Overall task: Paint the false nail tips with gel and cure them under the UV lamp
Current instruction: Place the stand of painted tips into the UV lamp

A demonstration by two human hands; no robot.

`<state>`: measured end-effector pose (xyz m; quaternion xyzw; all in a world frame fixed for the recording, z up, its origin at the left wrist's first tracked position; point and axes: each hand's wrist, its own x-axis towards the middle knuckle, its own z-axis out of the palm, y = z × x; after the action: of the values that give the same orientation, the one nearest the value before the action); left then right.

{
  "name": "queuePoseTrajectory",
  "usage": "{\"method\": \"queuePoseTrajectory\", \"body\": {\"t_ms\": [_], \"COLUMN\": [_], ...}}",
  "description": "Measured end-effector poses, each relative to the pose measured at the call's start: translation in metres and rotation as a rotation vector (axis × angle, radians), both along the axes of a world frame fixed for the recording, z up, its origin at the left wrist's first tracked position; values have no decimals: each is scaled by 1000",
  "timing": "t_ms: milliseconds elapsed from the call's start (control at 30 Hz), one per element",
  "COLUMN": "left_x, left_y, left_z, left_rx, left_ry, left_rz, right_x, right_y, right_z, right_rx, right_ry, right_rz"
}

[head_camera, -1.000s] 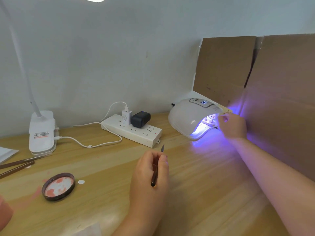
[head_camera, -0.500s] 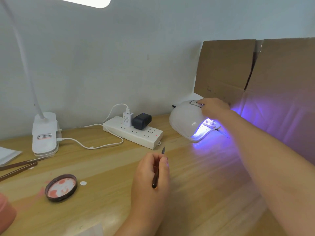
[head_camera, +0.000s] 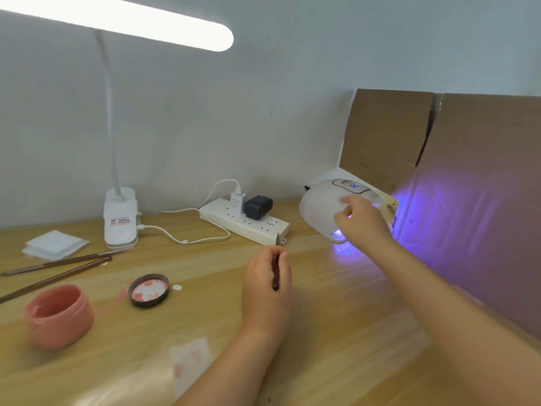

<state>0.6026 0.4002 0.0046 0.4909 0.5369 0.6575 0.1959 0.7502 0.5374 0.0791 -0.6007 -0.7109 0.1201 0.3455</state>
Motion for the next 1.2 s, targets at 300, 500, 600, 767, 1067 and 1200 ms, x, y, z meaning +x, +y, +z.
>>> {"method": "queuePoseTrajectory", "body": {"t_ms": [300, 500, 600, 767, 1067, 1200], "left_x": [-39, -126, -166, -248, -512, -581], "left_y": [-90, -176, -216, -282, -408, -429], "left_z": [41, 55, 60, 53, 12, -1], "left_rx": [202, 182, 123, 3, -668, -879], "left_ry": [277, 747, 814, 1034, 218, 220], "left_rz": [30, 226, 366, 544, 1266, 1303], "right_x": [-57, -141, -192, -278, -405, -410], "right_y": [-162, -225, -250, -285, -341, -342], "right_z": [27, 37, 27, -6, -57, -67], "right_rx": [-220, -282, -221, -108, 67, 151], "right_ry": [90, 197, 316, 427, 108, -1], "right_rz": [803, 990, 992, 929, 1063, 1115]}}
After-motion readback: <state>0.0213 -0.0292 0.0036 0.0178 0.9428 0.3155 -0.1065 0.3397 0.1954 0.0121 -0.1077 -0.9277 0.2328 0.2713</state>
